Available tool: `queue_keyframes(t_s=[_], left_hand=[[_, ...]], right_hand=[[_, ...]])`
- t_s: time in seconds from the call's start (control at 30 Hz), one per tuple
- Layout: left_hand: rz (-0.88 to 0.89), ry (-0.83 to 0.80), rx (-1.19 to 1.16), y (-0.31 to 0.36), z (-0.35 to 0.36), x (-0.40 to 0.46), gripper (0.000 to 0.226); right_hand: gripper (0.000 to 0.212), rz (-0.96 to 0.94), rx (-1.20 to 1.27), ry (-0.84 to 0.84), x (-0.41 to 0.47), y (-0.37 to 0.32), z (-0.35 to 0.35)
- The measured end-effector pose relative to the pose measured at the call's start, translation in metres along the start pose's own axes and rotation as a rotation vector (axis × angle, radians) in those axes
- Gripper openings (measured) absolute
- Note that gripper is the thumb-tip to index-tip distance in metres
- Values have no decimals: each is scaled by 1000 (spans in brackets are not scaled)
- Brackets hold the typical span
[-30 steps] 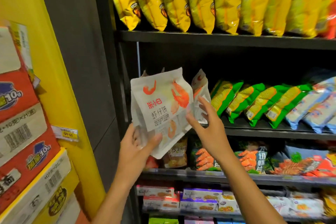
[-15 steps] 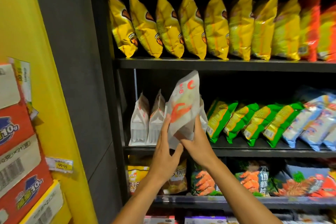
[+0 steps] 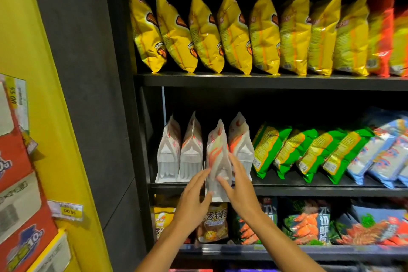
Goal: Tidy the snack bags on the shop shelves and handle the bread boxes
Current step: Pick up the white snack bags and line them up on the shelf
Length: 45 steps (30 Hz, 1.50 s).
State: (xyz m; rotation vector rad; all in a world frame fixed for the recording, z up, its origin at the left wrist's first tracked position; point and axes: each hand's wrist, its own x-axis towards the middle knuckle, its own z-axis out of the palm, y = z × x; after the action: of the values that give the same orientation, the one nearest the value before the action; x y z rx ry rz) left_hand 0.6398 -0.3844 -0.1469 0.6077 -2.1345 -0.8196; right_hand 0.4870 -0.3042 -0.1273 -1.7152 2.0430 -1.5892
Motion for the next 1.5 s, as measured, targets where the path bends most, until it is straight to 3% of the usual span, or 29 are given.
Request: queue_keyframes(t_s=[0.07,0.13,0.2,0.33,0.67,0.97,1.27,1.5], left_hand=[[69,202,-14,3,-5,-2,48],[96,293,-9,8,-11,3,46],[112,291,35,13,-17,14,50],[169,269,180,20,-25,44,58],[-37,93,412,13,-21,72,68],[36,328,176,11,-20,39,72],[139,547,189,21,-42,-15,58],[187,657,-55,29,-87,-65,48]], right_hand=[[76,-95,-92,92,-9,-4,4],[82,-238,-177,133,-13,-8,7],[89,-329,-255,96,-10,-6,10],[91,-328,-252,104,7,-2,12],[79,-283,-250,76,33,1,21],[77,-281,-276,35,37,6,18],[76,-221,-233,-9,27,-5,20],[62,-189,42,52,-8,-32,12]])
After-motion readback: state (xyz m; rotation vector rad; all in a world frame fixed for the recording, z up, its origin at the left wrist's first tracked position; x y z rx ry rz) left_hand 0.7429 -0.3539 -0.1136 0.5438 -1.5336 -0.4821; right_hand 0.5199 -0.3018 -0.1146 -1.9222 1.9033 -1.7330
